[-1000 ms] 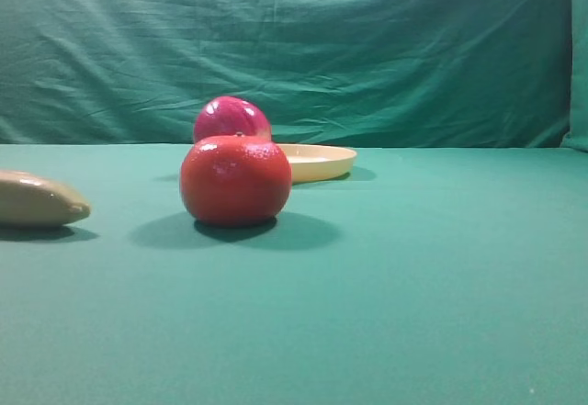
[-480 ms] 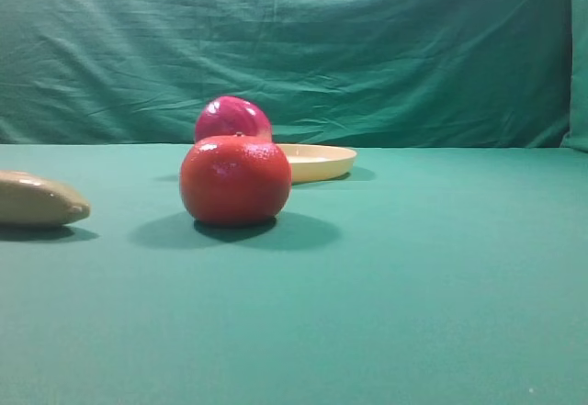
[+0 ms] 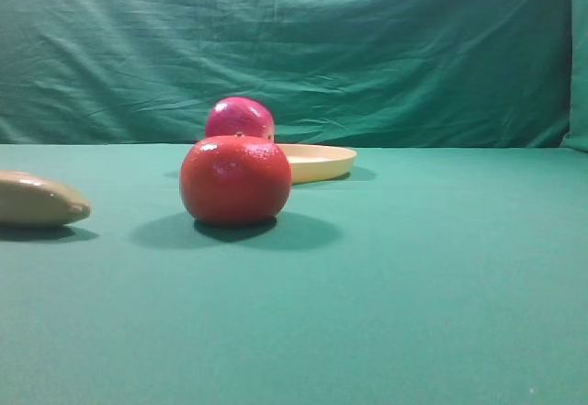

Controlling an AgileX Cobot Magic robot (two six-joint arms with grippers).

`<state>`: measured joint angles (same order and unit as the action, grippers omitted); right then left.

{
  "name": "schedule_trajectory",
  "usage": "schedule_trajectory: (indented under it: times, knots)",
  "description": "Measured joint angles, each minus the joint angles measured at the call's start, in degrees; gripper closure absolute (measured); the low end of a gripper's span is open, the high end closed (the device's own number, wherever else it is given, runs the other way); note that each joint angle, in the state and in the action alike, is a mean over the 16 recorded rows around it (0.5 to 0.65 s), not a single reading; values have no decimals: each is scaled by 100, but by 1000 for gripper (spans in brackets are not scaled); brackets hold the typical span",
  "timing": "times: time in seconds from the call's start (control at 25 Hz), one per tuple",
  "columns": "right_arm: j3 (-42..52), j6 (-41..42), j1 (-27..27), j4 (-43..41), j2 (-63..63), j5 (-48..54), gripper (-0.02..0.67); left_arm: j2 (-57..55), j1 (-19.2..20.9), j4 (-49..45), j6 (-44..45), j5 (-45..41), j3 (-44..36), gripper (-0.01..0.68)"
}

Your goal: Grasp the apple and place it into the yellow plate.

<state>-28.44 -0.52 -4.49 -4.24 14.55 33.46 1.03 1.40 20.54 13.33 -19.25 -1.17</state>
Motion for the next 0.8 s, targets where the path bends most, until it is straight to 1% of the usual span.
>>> schedule_trajectory:
  times: [0.2, 0.44, 0.6, 0.8]
  knots:
    - [1028, -22, 355, 5, -725, -372, 649, 0, 0, 0, 0, 0, 0, 516]
    - [2125, -119, 505, 22, -1313, -781, 649, 0, 0, 0, 0, 0, 0, 516]
    - [2601, -194, 515, 40, -1493, -981, 649, 0, 0, 0, 0, 0, 0, 516]
    - [2904, -276, 517, 60, -1526, -1093, 649, 0, 0, 0, 0, 0, 0, 516]
